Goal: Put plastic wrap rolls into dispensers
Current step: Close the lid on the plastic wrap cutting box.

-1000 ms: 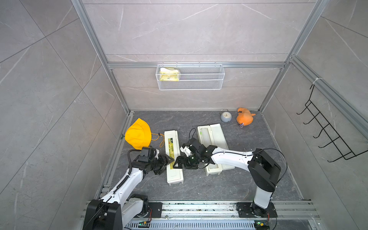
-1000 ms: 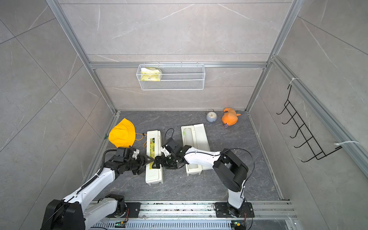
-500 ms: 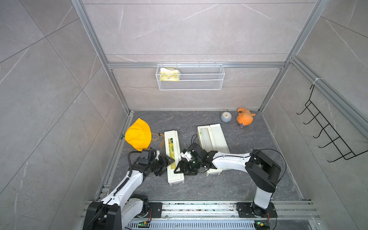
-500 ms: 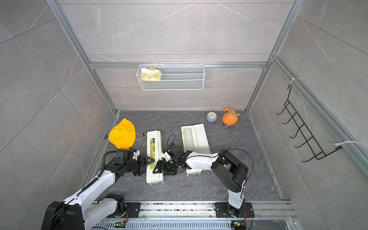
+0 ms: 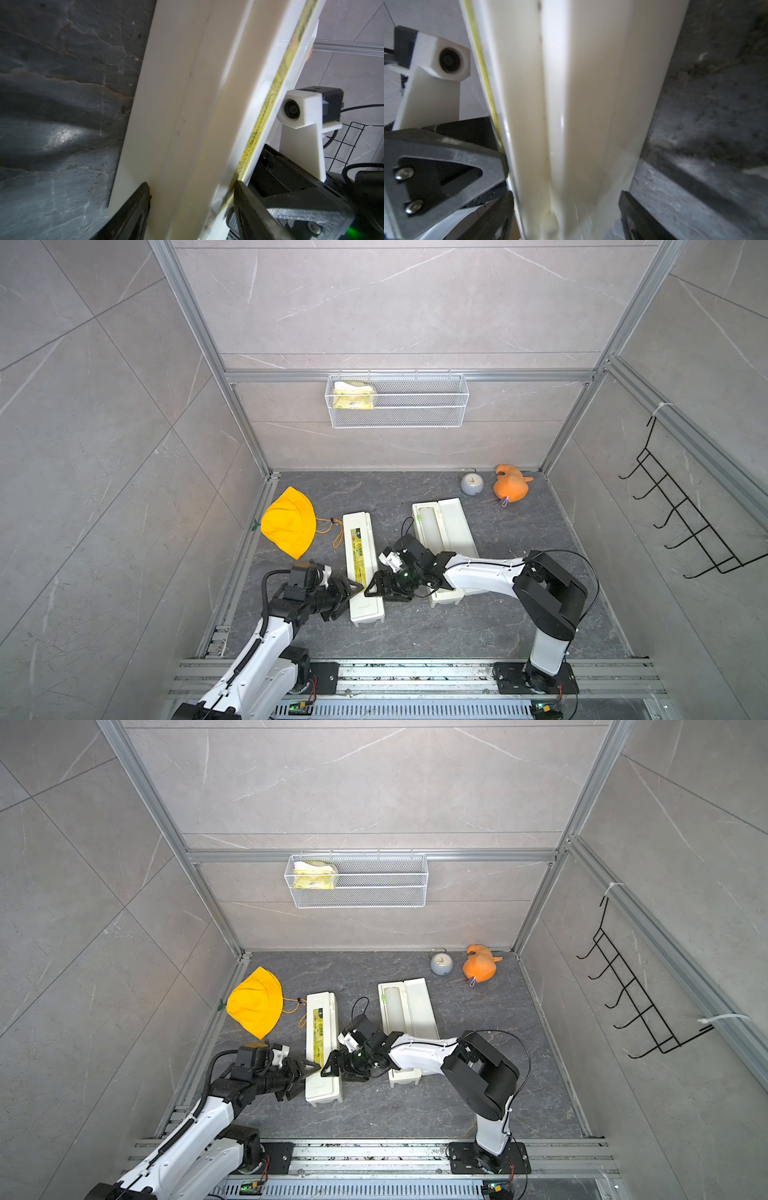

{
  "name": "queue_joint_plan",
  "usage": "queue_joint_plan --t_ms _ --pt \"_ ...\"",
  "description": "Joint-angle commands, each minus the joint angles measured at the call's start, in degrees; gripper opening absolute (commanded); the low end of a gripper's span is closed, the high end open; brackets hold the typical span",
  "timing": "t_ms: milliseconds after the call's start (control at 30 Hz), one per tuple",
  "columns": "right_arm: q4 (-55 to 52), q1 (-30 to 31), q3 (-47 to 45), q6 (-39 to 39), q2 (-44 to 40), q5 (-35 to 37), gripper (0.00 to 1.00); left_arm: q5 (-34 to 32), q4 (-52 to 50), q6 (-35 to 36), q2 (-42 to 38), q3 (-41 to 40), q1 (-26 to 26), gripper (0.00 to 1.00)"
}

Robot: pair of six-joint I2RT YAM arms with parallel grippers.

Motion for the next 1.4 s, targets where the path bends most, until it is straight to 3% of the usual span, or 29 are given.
queue_joint_plan --t_ms 0,400,600,800,967,1100,1167,1367 --pt "-1.4 -0.2 2.9 -1.6 -0.1 0.7 0.8 -0.1 -2.3 -1.6 3.5 -2.6 -0.6 0.61" --pt "14.4 -0.1 -0.5 7.6 4.0 -5.3 0.77 -3.7 3.4 -1.8 13.7 -0.2 -6.0 0.59" --pt "6.8 -0.3 1.0 2.7 3.6 -2.0 0.75 -6.5 3.9 -2.6 16.6 -0.6 -7.5 0.55" --pt "-8.5 -0.4 5.5 -6.4 3.2 7.9 0.74 -8.1 5.9 -4.7 16.8 -3.8 -7.7 0.51" --pt "-9.3 -1.6 10.5 -8.3 5.1 5.4 0.77 -9.2 3.2 -1.3 19.2 1.9 -7.2 0.55" --pt "-9.8 -3.9 13.7 -9.8 6.5 3.3 0.86 -8.3 2.5 1.9 23.8 6.8 -6.0 0.6" --pt "-9.8 -5.7 15.6 -10.7 7.7 1.8 0.89 -8.4 2.2 3.4 26.2 8.7 -4.6 0.66" --pt "-8.8 -10.3 24.1 -12.2 13.2 -3.8 0.91 -5.6 1.2 9.4 33.9 17.9 -0.2 0.71"
